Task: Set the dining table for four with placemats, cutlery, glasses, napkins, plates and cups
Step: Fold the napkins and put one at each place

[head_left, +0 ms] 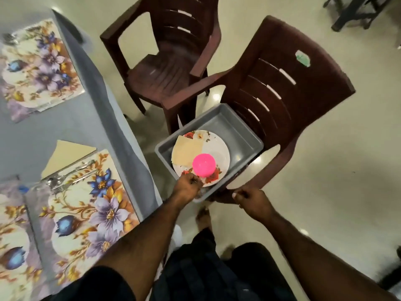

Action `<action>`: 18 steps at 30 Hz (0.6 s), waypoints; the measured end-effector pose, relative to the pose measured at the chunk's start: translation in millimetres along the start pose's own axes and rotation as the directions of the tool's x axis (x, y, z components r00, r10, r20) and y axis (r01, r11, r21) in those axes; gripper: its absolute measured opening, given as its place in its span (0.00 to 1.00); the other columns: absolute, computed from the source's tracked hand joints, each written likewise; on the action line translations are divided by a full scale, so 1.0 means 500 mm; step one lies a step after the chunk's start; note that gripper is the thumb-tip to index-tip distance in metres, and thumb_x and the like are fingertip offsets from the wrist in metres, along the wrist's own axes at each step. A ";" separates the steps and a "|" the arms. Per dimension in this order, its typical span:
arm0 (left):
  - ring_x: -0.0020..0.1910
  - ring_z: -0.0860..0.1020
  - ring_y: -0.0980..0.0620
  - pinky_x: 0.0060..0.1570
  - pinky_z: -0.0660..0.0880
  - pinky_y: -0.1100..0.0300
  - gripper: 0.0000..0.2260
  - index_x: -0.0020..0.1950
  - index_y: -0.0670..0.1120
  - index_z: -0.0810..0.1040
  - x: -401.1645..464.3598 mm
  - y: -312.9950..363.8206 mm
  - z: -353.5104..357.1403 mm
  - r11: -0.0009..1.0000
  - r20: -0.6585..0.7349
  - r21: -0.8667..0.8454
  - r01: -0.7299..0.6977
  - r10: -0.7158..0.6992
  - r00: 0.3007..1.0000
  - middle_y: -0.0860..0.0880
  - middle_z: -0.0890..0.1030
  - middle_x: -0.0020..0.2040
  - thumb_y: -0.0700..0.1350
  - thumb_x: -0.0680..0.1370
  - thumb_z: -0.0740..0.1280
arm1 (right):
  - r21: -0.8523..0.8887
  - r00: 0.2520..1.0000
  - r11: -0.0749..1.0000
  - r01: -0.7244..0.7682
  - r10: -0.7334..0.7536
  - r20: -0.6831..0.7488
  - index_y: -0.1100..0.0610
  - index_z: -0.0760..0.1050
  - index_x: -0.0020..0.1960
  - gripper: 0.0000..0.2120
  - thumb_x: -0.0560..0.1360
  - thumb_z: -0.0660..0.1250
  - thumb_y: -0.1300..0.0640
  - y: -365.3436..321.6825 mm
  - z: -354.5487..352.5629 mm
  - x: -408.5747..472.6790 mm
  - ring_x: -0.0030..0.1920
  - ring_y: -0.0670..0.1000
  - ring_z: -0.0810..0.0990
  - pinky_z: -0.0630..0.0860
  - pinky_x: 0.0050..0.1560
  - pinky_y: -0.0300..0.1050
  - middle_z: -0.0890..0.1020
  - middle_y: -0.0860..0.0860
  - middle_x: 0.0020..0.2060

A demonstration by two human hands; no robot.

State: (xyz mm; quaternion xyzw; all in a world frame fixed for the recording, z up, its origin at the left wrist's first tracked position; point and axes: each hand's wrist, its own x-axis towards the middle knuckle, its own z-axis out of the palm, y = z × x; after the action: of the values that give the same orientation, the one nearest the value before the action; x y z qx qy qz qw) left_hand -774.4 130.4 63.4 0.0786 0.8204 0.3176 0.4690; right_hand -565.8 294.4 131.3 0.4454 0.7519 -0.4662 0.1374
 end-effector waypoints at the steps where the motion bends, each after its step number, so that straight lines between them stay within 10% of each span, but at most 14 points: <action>1: 0.38 0.84 0.41 0.44 0.84 0.41 0.08 0.42 0.50 0.83 0.037 -0.001 -0.013 1.000 -0.014 0.023 -0.001 0.001 1.000 0.47 0.85 0.35 0.53 0.72 0.74 | -0.004 0.999 1.000 0.010 -0.010 0.031 0.49 0.81 0.41 0.07 0.78 0.73 0.51 -0.023 -0.016 0.047 0.39 0.49 0.84 0.83 0.46 0.54 0.85 0.46 0.37; 8: 0.39 0.80 0.45 0.34 0.75 0.59 0.07 0.51 0.45 0.83 0.128 0.121 -0.126 0.981 -0.139 0.130 0.142 -0.124 0.983 0.47 0.82 0.44 0.48 0.80 0.71 | -0.214 0.956 0.972 0.099 -0.034 0.292 0.55 0.84 0.46 0.07 0.75 0.72 0.51 -0.115 -0.009 0.385 0.47 0.52 0.85 0.81 0.50 0.49 0.87 0.49 0.42; 12: 0.53 0.82 0.42 0.52 0.78 0.53 0.07 0.52 0.50 0.81 0.259 0.088 -0.146 0.947 -0.266 0.201 0.252 -0.194 0.944 0.46 0.85 0.54 0.52 0.81 0.68 | -0.289 0.924 0.950 0.117 0.002 0.382 0.52 0.80 0.40 0.08 0.75 0.72 0.49 -0.117 0.051 0.584 0.41 0.52 0.85 0.80 0.45 0.47 0.85 0.46 0.36; 18: 0.69 0.76 0.40 0.69 0.72 0.49 0.24 0.73 0.44 0.75 0.433 0.074 -0.123 0.857 -0.382 0.416 0.304 -0.139 0.914 0.43 0.78 0.71 0.52 0.80 0.71 | -0.383 0.897 0.868 0.314 -0.139 0.421 0.52 0.83 0.53 0.07 0.80 0.68 0.52 -0.118 0.122 0.780 0.57 0.57 0.82 0.74 0.54 0.44 0.86 0.52 0.54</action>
State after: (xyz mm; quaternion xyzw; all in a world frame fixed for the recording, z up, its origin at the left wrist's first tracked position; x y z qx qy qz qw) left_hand -949.4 224.5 -48.4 0.0370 0.9440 0.0625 0.3220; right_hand -846.3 445.4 -109.3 0.2106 0.8445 -0.3735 0.3210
